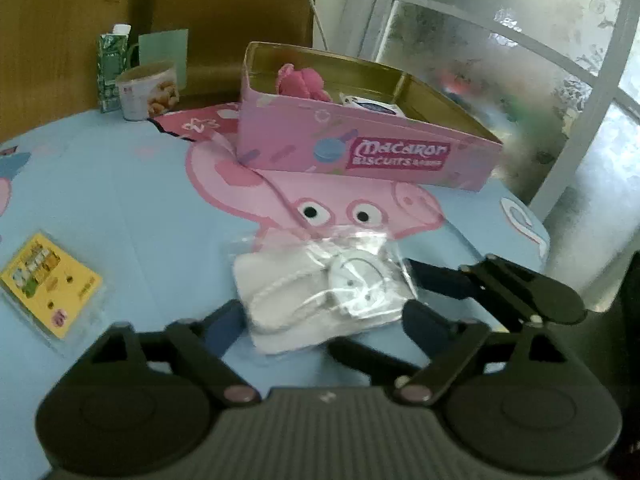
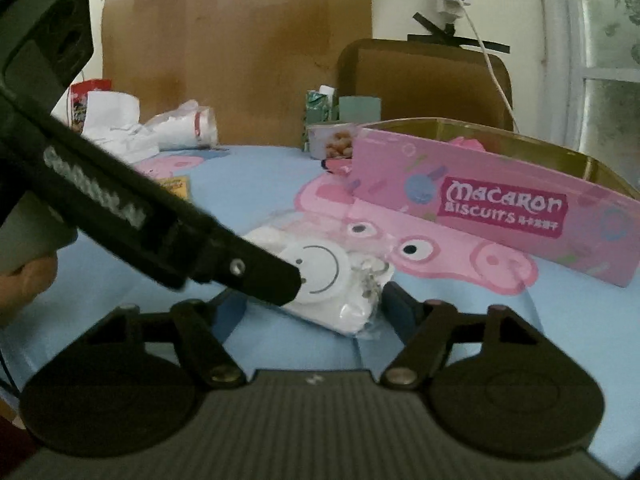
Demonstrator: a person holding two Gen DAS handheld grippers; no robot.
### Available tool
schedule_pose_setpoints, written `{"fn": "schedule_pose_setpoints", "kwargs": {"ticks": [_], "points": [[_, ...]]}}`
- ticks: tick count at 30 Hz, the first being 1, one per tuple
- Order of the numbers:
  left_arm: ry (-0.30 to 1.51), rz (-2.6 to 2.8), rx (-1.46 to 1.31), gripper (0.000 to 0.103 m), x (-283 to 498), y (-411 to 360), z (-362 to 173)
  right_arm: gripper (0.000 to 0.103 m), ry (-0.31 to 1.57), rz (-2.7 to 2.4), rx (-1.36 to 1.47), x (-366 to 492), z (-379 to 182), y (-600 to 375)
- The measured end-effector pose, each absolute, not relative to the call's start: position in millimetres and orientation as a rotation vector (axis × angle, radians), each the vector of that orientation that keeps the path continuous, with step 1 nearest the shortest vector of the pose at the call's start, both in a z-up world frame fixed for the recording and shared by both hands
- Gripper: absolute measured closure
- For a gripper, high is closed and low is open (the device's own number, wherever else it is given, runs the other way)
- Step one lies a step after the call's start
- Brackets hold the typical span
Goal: Organize soft objects
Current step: 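Lower the smiley-face bag into the pink tin and open the right gripper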
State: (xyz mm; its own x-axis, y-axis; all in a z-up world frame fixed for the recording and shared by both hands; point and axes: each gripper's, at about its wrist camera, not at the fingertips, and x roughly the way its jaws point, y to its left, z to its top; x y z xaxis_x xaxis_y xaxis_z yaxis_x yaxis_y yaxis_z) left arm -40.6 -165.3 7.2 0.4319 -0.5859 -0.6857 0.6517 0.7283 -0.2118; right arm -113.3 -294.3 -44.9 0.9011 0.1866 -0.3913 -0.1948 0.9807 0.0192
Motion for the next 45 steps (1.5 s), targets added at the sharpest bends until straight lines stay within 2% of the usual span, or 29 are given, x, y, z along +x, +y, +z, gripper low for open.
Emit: {"fn": "schedule_pose_setpoints", "kwargs": {"ticks": [2, 6, 8, 13, 15, 18, 19, 22, 28, 36, 45], "points": [[0.813, -0.787, 0.05, 0.019, -36.1, -162.8, 16.5, 0.041, 0.375, 0.173, -0.021, -117.1, -42.4, -298.6], [0.703, -0.833, 0.054, 0.019, -36.0, -175.8, 47.0, 0.044, 0.291, 0.098, -0.031, -120.4, -28.4, -310.0], [0.66, -0.846, 0.082, 0.019, -34.8, -189.1, 57.8, 0.05, 0.249, 0.075, -0.014, -119.0, -19.7, -319.3], [0.568, -0.869, 0.118, 0.019, -18.5, -229.6, 84.9, 0.05, 0.161, -0.03, -0.024, -105.9, 6.6, -342.2], [0.528, -0.884, 0.138, 0.016, -8.8, -249.8, 93.5, 0.05, 0.14, -0.075, -0.031, -92.1, 15.4, -355.6], [0.528, -0.888, 0.148, 0.008, 17.7, -287.4, 96.0, 0.045, 0.17, -0.14, 0.007, -59.8, 25.5, -386.0], [0.527, -0.866, 0.161, 0.007, 28.5, -299.7, 93.2, 0.041, 0.179, -0.167, 0.016, -49.1, 26.0, -395.2], [0.545, -0.741, 0.204, 0.008, 51.7, -323.4, 76.1, 0.039, 0.238, -0.313, -0.023, -17.0, 17.4, -414.4], [0.588, -0.695, 0.166, 0.009, 48.7, -303.2, 56.4, 0.039, 0.211, -0.318, 0.071, -43.0, 0.6, -426.3], [0.565, -0.629, 0.181, 0.006, 12.8, -269.2, 63.6, 0.038, 0.169, -0.281, 0.162, -73.9, 4.3, -408.1], [0.595, -0.51, 0.181, 0.001, -16.8, -218.3, 59.2, 0.034, 0.299, -0.178, 0.344, -87.8, -4.7, -393.9]]}}
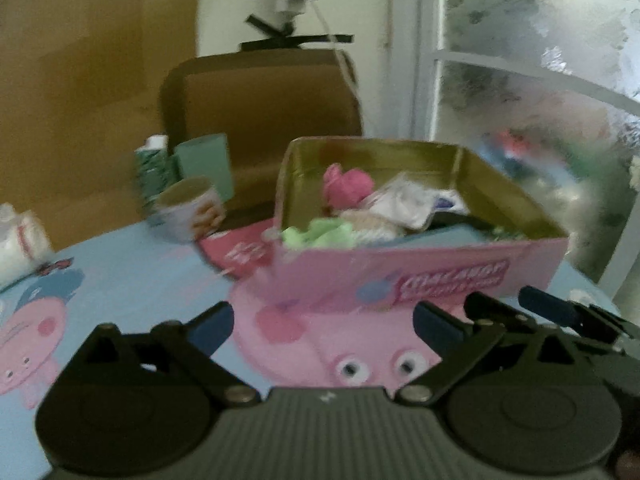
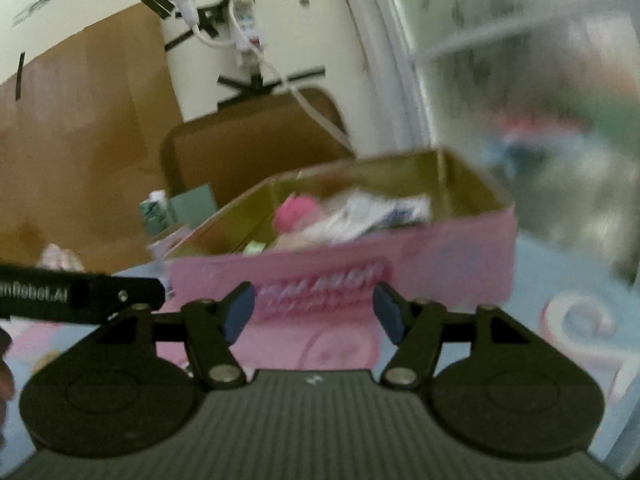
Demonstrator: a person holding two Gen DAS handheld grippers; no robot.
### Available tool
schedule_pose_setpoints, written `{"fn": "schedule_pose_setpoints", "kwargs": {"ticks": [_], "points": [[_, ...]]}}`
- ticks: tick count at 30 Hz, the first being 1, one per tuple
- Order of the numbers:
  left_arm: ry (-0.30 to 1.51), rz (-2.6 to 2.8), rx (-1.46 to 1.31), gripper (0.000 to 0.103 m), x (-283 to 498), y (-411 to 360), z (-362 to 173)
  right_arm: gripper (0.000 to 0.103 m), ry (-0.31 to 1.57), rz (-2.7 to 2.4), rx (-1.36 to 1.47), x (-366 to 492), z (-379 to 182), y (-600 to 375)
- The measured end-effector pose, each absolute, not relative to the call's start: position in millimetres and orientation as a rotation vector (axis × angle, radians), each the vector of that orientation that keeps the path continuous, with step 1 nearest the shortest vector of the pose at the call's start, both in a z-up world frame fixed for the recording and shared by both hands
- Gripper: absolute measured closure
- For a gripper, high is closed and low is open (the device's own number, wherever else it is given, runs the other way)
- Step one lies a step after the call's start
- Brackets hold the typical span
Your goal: Organize soft objects
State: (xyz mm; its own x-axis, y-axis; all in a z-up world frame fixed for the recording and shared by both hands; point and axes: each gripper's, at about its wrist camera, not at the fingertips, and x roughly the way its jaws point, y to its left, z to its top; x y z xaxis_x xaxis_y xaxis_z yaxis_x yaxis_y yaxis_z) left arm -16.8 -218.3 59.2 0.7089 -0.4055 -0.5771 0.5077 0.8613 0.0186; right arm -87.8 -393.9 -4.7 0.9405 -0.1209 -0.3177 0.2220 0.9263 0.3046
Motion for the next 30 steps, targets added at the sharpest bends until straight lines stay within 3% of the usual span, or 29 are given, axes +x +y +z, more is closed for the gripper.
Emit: {"fn": "schedule_pose_setpoints", "kwargs": {"ticks": [8, 30], "points": [[0.651, -0.427, 0.194, 0.0, -25.9, -180.7, 42.3, 0.03, 0.381, -0.152, 0.428, -84.4, -4.3, -375.0], [0.7, -0.452, 0.149, 0.0, -37.1, -145.9, 25.4, 0.026, 0.354, -0.13, 0.42, -93.7, 13.9, -342.9]]}}
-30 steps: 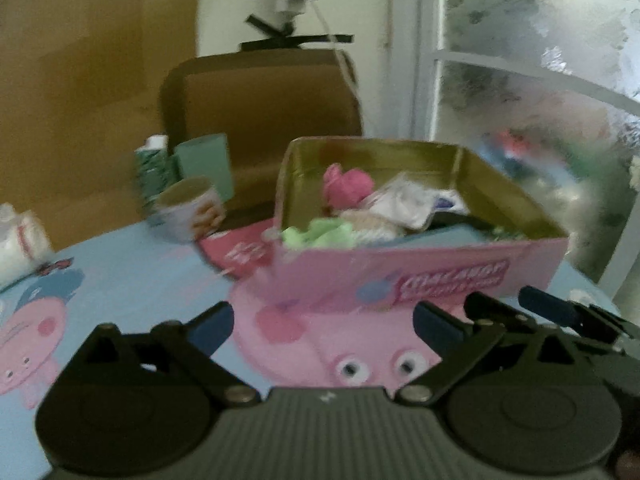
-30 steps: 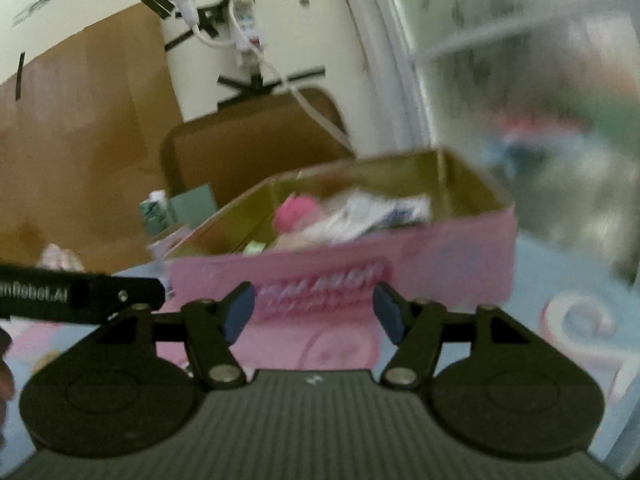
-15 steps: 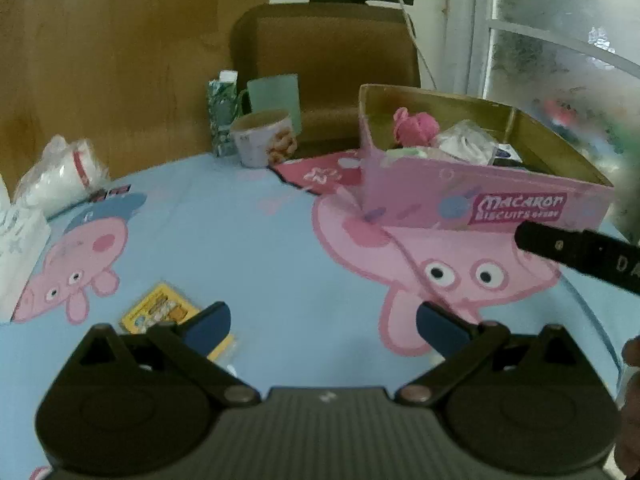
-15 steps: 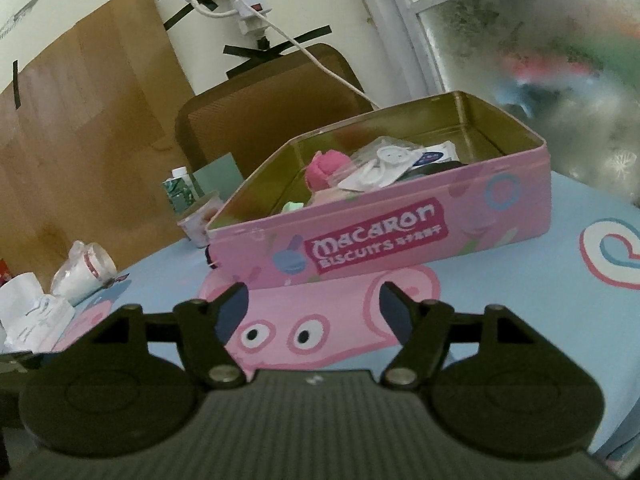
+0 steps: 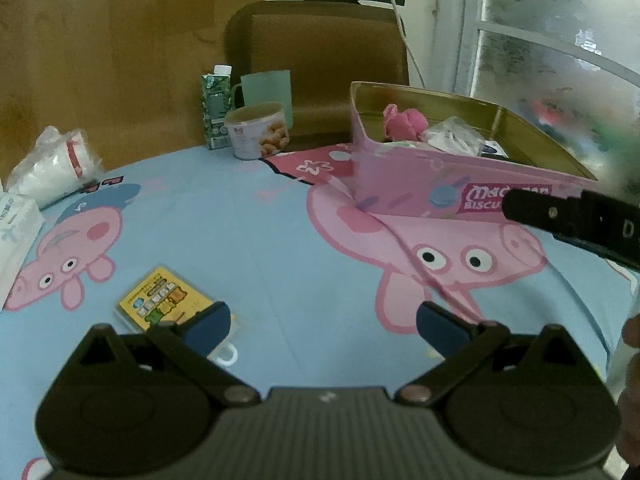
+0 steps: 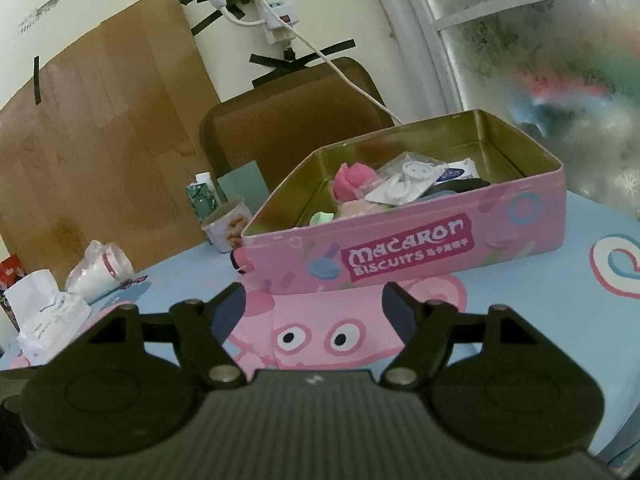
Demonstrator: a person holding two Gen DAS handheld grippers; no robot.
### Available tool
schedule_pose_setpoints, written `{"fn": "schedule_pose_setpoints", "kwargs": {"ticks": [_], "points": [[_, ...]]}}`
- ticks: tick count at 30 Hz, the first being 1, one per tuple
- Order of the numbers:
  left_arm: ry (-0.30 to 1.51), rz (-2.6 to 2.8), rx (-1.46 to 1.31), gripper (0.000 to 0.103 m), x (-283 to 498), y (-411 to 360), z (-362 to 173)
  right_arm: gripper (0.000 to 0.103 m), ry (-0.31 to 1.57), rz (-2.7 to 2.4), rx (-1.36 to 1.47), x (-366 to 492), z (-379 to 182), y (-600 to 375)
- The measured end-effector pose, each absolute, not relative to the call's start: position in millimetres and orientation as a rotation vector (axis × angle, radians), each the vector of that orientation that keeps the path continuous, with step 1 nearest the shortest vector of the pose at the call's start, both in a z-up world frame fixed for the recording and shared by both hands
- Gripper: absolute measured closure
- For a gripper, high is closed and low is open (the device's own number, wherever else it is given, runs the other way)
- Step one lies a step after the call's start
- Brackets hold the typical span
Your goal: Organize soft objects
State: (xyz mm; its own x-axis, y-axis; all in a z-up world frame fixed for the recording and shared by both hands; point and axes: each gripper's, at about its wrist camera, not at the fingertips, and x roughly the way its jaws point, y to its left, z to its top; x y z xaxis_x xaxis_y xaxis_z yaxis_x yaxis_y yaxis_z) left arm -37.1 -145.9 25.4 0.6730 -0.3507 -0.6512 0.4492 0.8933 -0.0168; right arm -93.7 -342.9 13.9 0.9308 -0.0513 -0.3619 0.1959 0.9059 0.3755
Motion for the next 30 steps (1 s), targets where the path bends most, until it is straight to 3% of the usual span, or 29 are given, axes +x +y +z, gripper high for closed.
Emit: {"fn": "schedule_pose_setpoints", "kwargs": {"ticks": [30], "points": [[0.657, -0.633, 0.137, 0.0, -55.9, -149.7, 32.4, 0.025, 0.352, -0.154, 0.478, -96.7, 12.4, -351.6]]}}
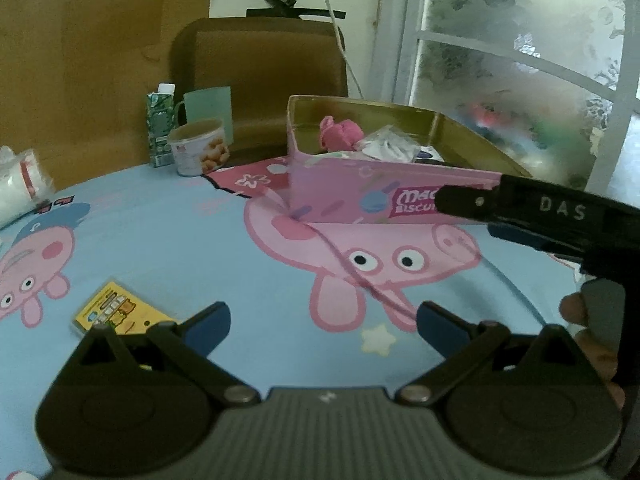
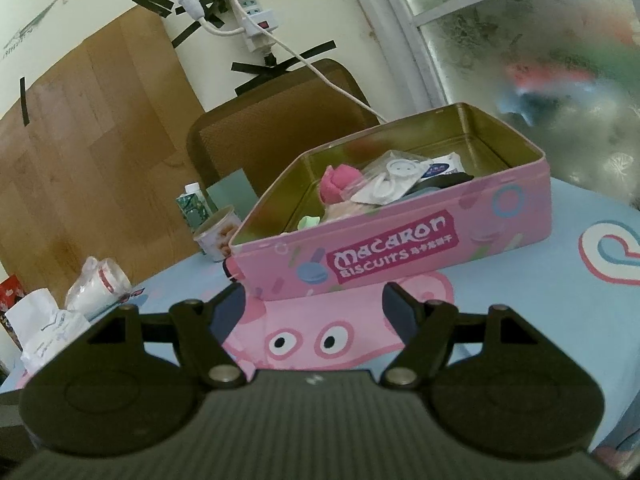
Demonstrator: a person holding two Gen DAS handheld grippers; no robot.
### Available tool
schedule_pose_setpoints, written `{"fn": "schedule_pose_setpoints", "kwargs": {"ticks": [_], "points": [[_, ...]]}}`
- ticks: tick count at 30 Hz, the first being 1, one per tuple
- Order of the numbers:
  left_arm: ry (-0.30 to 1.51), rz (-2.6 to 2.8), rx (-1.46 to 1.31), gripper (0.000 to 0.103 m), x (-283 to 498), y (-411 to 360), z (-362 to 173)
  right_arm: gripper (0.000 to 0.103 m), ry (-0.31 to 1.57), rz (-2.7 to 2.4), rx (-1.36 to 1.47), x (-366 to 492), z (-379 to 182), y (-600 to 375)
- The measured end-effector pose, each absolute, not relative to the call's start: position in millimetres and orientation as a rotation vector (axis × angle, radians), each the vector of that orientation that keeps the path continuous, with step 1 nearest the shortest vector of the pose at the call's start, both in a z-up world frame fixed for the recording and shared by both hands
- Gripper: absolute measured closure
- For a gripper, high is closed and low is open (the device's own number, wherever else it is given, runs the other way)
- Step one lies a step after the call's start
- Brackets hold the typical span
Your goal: Organize soft objects
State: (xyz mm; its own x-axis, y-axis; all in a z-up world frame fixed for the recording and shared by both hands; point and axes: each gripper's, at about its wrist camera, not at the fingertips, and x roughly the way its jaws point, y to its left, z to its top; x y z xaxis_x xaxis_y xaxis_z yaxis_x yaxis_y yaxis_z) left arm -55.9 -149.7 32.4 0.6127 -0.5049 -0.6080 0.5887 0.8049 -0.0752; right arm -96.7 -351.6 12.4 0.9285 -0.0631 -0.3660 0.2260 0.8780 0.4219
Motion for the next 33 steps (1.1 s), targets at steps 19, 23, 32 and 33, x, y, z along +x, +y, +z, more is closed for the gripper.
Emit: {"fn": "schedule_pose_setpoints", "kwargs": {"ticks": [19, 23, 32, 33], "points": [[0.662, -0.573, 0.115, 0.0, -48.8, -135.0, 31.0, 0.025, 0.366, -0.15, 0.472, -93.5, 9.7, -348.4], [0.67, -0.542, 0.095, 0.0, -44.7, -124.5, 29.5, 0.025, 0.379, -0.145, 0.467, -90.4, 7.1, -345.9], [0.629, -0.391, 0.043, 0.0, -27.5, -70.1, 31.3, 0.025, 0.462, -0.088, 0.435, -77.2, -5.8, -331.1], [0.623, -0.344, 0.037, 0.0, -22.8, -58.4, 30.1, 0.025, 0.474, -0.069, 0.424, -75.5, -6.8, -326.5]]}}
